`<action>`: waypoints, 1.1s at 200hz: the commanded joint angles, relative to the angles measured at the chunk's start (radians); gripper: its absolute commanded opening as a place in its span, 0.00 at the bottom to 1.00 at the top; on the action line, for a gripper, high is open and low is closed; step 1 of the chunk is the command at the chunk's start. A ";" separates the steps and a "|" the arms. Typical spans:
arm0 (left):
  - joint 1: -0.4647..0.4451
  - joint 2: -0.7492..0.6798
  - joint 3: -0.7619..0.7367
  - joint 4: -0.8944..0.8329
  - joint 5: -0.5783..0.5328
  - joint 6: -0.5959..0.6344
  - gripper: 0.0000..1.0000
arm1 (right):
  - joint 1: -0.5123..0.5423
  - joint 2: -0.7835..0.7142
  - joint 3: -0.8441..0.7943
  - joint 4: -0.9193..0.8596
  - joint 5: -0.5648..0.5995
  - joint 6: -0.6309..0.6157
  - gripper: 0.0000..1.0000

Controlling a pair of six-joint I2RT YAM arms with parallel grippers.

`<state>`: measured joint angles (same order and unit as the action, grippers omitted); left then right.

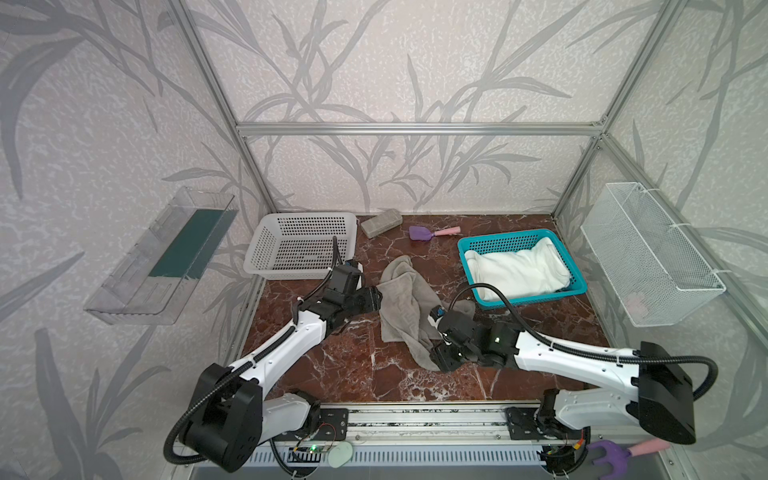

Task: Fold and stack the towels
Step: 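Grasp the grey towel's edges with both grippers, then lift the grey towel high with both grippers, spreading its edge between them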

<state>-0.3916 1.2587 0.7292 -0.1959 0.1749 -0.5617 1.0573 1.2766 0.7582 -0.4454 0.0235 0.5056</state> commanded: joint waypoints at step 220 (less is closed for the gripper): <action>0.027 -0.173 0.278 0.000 0.007 0.090 0.00 | -0.025 -0.189 0.381 -0.388 0.338 -0.222 0.00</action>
<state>-0.3641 1.2613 0.9188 -0.1516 0.2256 -0.5282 1.0416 1.1999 0.9787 -0.6243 0.1738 0.3946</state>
